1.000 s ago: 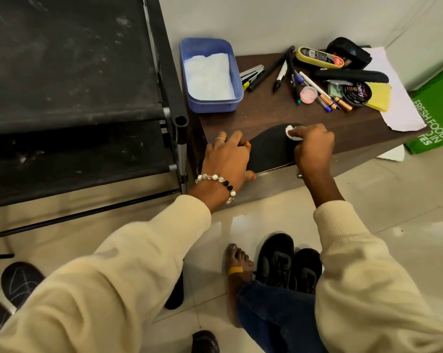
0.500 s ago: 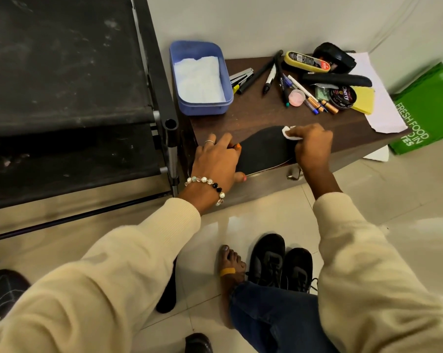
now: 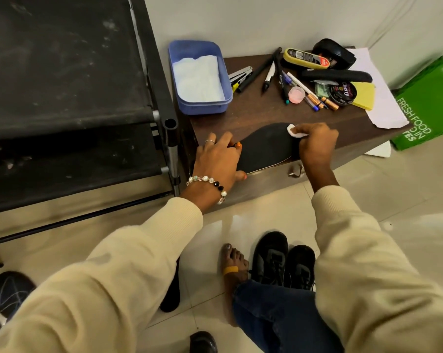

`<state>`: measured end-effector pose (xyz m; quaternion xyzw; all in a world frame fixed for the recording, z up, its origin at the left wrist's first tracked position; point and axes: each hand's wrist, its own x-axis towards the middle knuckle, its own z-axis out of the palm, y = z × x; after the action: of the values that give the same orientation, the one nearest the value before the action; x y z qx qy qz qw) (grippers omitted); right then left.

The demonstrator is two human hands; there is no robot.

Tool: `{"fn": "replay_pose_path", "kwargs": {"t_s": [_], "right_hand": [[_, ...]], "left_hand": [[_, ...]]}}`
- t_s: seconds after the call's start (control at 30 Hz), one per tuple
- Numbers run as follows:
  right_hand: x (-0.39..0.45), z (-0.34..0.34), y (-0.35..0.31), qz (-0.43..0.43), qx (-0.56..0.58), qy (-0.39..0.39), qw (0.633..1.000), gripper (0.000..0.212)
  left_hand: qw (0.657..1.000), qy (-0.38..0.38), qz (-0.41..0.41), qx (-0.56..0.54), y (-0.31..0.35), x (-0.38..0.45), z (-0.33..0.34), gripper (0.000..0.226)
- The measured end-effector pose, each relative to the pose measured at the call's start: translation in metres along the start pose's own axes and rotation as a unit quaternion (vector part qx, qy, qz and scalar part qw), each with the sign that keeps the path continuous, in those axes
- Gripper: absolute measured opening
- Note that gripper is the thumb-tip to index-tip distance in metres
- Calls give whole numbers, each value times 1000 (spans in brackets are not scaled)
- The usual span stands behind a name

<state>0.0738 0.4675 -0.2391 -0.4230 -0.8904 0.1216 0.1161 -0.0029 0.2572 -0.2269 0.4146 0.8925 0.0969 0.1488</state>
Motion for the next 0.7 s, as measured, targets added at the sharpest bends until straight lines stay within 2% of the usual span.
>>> {"fn": "replay_pose_path", "kwargs": {"t_s": [0.17, 0.23, 0.33, 0.4, 0.53, 0.6, 0.7], "right_hand": [[2, -2, 1, 35, -14, -16, 999, 43], [-9, -3, -3, 39, 12, -10, 999, 42], [-35, 3, -8, 49, 120, 21, 991, 29], [-51, 5, -12, 34, 125, 17, 991, 28], [-58, 0, -18, 32, 118, -5, 992, 27], [-52, -4, -24, 48, 52, -36, 997, 29], [-33, -7, -26, 45, -20, -29, 998, 35]], "left_hand": [[1000, 5, 0, 0, 0, 1, 2, 61], [1000, 6, -6, -6, 1, 0, 2, 60], [1000, 5, -9, 4, 4, 0, 1, 60], [1000, 1, -13, 6, 6, -1, 0, 61], [1000, -8, -14, 11, 6, -1, -2, 62], [1000, -12, -12, 13, 6, 0, -4, 62], [1000, -18, -7, 15, 6, -1, -4, 62]]}}
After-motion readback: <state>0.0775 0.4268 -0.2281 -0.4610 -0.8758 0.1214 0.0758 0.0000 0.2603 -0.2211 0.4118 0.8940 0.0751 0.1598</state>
